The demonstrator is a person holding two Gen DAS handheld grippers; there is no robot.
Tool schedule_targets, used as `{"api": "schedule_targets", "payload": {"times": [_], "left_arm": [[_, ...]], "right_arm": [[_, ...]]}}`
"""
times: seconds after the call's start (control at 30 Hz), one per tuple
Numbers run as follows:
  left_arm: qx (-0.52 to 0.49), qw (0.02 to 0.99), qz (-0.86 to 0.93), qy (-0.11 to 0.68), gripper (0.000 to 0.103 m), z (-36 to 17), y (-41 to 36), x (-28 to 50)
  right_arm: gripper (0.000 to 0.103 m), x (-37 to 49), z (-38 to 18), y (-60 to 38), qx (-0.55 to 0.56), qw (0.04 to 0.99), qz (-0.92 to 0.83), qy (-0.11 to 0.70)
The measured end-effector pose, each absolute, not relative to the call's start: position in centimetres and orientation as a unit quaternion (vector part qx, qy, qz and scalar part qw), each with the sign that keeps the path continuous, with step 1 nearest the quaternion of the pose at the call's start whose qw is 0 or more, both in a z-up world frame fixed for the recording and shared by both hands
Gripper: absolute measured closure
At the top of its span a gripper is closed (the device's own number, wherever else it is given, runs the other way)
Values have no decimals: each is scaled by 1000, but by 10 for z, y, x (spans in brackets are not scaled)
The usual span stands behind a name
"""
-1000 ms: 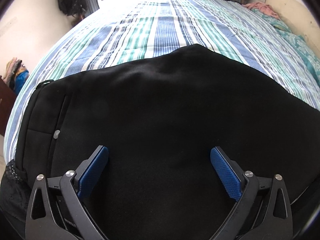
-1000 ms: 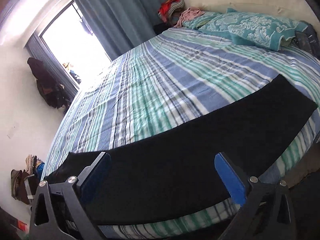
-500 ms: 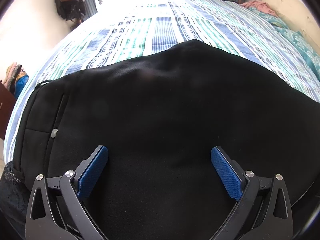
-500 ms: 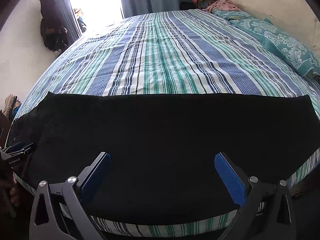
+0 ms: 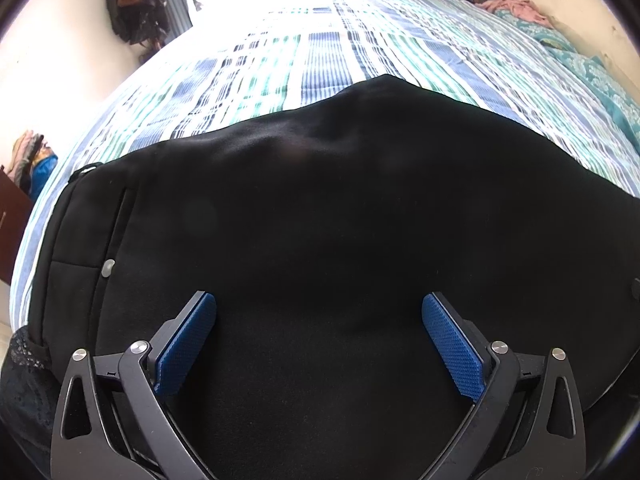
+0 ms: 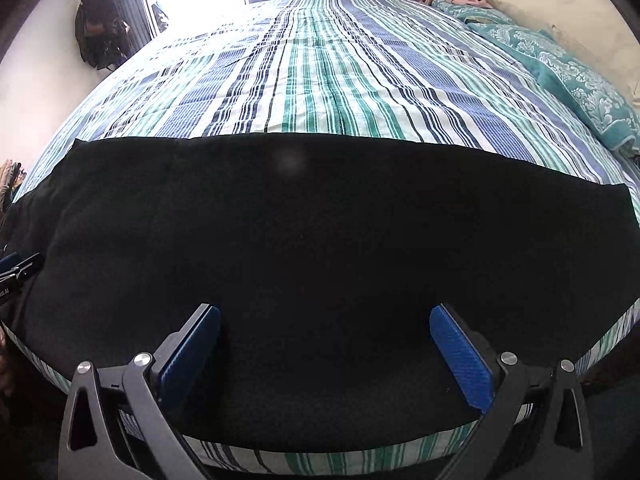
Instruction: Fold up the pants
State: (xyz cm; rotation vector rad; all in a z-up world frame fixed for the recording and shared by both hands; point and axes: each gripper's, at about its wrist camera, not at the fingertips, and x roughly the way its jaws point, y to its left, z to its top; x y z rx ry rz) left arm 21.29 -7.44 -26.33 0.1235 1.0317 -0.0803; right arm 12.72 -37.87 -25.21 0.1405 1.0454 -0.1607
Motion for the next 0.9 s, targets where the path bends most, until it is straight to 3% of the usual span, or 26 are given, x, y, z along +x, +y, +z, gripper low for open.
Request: {"api": "schedule_targets", "payload": {"times": [0.67, 0.77, 0.9], "left_arm": [[63, 868, -46, 491, 1, -264, -75, 212], [64, 869, -49, 488, 1, -264, -75, 211], [64, 871, -47, 485, 1, -264, -75, 210]], "right_arm": [[0, 128, -247, -380, 78, 861, -74, 498], [9, 124, -223, -417, 169, 862, -40, 476], [9, 116, -169, -525, 239, 882, -58, 402]]}}
